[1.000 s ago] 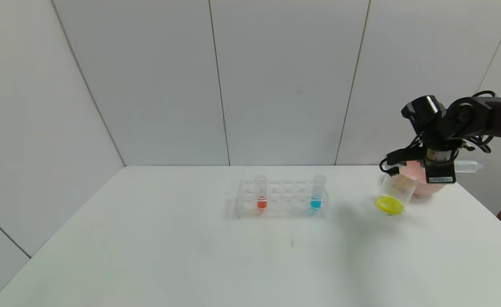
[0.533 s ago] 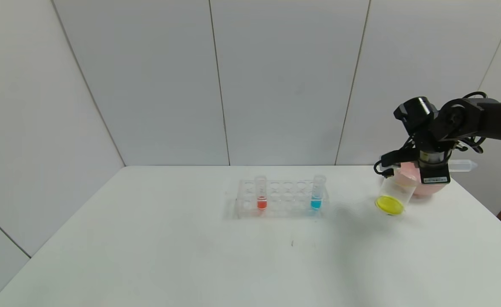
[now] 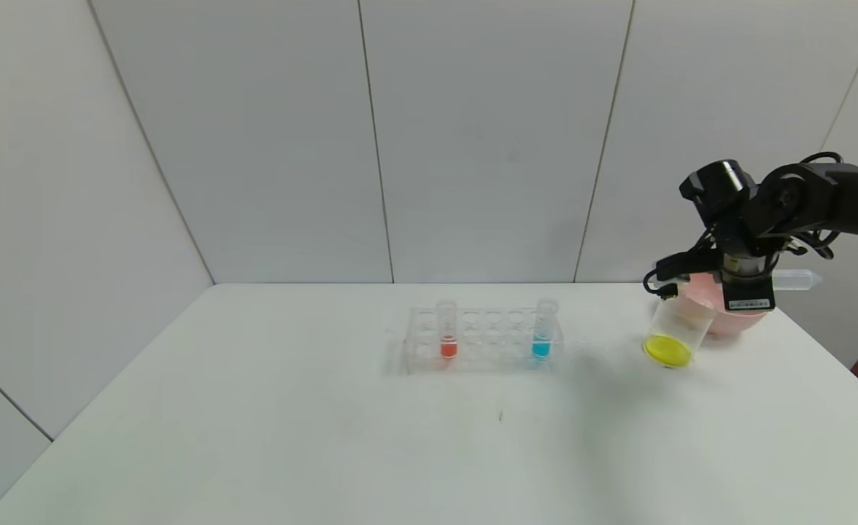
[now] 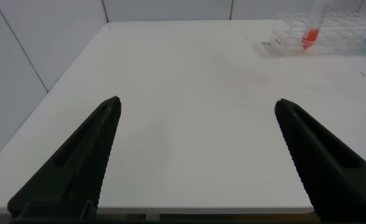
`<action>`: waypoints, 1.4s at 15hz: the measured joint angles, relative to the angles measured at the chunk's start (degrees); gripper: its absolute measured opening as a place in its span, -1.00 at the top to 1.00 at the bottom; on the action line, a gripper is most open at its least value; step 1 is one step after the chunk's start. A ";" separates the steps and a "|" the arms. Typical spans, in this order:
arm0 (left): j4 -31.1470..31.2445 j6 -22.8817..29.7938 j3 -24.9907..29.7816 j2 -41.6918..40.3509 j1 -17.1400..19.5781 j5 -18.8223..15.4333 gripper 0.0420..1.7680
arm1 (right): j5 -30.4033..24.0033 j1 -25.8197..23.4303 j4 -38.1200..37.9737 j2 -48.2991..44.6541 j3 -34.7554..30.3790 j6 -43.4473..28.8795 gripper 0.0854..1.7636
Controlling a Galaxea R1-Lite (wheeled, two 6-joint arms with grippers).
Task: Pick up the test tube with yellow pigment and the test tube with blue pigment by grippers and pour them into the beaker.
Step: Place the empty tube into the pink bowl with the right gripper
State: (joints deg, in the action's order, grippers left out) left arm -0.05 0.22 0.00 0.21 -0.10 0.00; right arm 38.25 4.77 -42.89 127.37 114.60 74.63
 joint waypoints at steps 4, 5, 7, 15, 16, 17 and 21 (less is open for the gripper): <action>-0.02 0.00 0.00 0.00 0.00 0.00 -1.00 | -2.02 -1.46 0.16 -1.12 -0.02 -0.32 0.38; -0.02 0.00 0.00 0.00 0.00 0.00 -1.00 | -4.84 -1.99 0.16 -1.54 0.00 -0.57 0.38; 0.00 0.02 0.00 0.00 0.00 -0.02 -1.00 | -14.45 -3.83 0.00 -2.56 0.00 -2.29 0.38; -0.02 0.00 0.00 0.00 0.00 0.00 -1.00 | -54.89 -10.87 5.78 -6.97 -1.71 -35.74 0.38; -0.02 0.00 0.00 0.00 0.00 0.00 -1.00 | -55.85 -10.61 10.20 -8.05 -3.02 -42.78 0.38; -0.02 0.00 0.00 0.00 0.00 0.00 -1.00 | -56.37 -10.33 16.07 -9.18 -4.99 -48.58 0.38; -0.02 0.02 0.00 0.00 0.00 0.00 -1.00 | -57.00 -10.28 41.76 -13.69 -19.40 -61.64 0.38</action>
State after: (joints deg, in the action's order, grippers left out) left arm -0.07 0.24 0.00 0.21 -0.10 0.00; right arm -18.75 -5.51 -1.12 113.68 95.21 13.00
